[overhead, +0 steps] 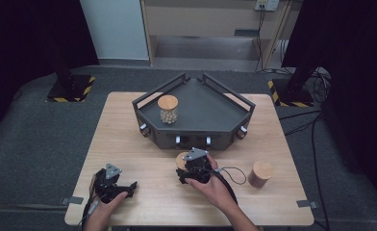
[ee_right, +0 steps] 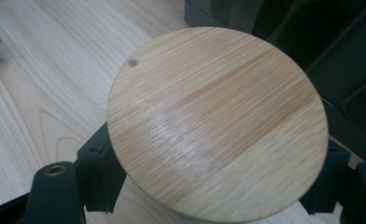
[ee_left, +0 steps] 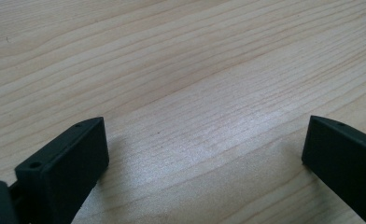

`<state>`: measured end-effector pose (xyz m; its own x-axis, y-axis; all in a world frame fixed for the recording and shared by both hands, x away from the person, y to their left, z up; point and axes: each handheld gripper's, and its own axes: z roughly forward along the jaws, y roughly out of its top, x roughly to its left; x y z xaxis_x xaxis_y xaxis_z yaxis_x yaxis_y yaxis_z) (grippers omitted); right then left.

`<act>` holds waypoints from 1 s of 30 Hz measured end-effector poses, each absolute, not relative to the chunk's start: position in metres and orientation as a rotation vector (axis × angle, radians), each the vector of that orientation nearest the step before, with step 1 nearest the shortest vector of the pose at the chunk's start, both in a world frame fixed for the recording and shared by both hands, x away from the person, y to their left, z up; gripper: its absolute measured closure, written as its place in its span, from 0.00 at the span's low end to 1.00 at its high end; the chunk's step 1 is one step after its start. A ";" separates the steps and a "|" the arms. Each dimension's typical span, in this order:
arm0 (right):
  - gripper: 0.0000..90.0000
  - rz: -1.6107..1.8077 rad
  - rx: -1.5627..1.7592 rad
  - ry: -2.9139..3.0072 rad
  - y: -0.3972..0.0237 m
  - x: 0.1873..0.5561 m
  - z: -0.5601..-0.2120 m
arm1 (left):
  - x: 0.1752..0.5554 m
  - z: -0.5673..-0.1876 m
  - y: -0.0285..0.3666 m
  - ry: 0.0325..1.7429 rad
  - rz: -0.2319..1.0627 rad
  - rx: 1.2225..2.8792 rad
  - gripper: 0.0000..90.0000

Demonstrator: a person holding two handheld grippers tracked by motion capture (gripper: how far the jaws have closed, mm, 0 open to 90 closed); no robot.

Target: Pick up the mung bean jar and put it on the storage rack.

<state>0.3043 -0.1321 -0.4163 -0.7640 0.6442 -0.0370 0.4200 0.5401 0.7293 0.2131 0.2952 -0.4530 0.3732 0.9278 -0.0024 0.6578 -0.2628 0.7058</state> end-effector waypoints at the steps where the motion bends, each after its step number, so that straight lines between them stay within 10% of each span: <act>1: 0.28 1.065 0.884 2.481 -0.133 0.305 -0.416 | 0.213 -0.453 0.295 1.363 0.560 2.015 0.00; 30: 0.28 1.076 0.770 2.456 -0.147 0.278 -0.350 | 0.214 -0.453 0.295 1.362 0.559 2.016 0.00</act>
